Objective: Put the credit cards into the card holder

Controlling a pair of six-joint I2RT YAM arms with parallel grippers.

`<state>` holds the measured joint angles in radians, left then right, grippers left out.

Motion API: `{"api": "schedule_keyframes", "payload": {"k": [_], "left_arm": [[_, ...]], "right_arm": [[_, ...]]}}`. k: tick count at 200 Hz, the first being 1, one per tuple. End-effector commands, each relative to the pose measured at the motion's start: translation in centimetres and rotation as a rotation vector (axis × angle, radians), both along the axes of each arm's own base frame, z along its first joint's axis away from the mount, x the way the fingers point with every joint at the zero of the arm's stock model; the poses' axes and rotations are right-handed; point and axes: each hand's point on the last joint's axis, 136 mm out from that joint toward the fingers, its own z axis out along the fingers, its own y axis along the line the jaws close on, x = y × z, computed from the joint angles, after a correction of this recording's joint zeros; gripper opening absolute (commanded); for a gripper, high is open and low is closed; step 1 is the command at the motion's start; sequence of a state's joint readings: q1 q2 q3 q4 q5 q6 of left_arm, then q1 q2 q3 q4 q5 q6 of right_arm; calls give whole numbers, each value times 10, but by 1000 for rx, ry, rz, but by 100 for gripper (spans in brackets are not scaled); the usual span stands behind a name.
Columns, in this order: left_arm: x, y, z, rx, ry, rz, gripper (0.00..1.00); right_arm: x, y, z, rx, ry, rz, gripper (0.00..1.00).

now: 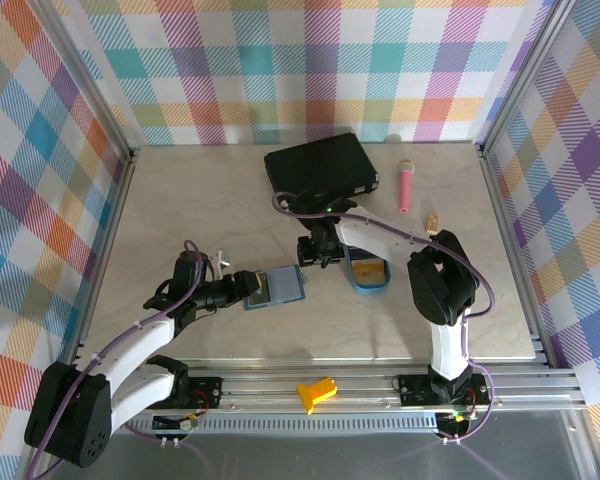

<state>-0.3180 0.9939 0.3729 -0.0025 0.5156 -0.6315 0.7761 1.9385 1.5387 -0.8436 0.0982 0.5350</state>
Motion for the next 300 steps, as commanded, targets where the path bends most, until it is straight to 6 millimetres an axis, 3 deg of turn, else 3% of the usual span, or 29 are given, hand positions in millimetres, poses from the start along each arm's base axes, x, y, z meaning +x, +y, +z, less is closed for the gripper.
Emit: {"api": "schedule_keyframes", "payload": {"k": [1, 29, 67, 95, 149, 187, 214, 229, 300], "left_arm": [[0, -5, 3, -12, -9, -25, 57], [-1, -5, 1, -9, -7, -23, 57], [-3, -4, -1, -5, -2, -20, 57], [-3, -4, 0, -6, -3, -17, 57], [-3, -5, 0, -3, -3, -22, 57], [-2, -3, 1, 6, -5, -10, 57], [-1, 0, 0, 19, -5, -1, 56], [-1, 1, -1, 29, 0, 8, 55], [0, -3, 11, 11, -18, 6, 54]], "right_arm": [[-8, -3, -14, -49, 36, 25, 48], [-9, 7, -18, -7, 61, 44, 46], [-9, 21, -3, 88, 43, 43, 46], [-16, 29, -4, 107, 67, 66, 44], [-32, 25, -27, 62, 156, 67, 38], [-36, 24, -28, 70, 165, 59, 26], [-33, 16, -22, 49, 131, 47, 6], [-33, 10, -18, 39, 119, 43, 0], [-42, -39, -11, 54, 108, -54, 0]]}}
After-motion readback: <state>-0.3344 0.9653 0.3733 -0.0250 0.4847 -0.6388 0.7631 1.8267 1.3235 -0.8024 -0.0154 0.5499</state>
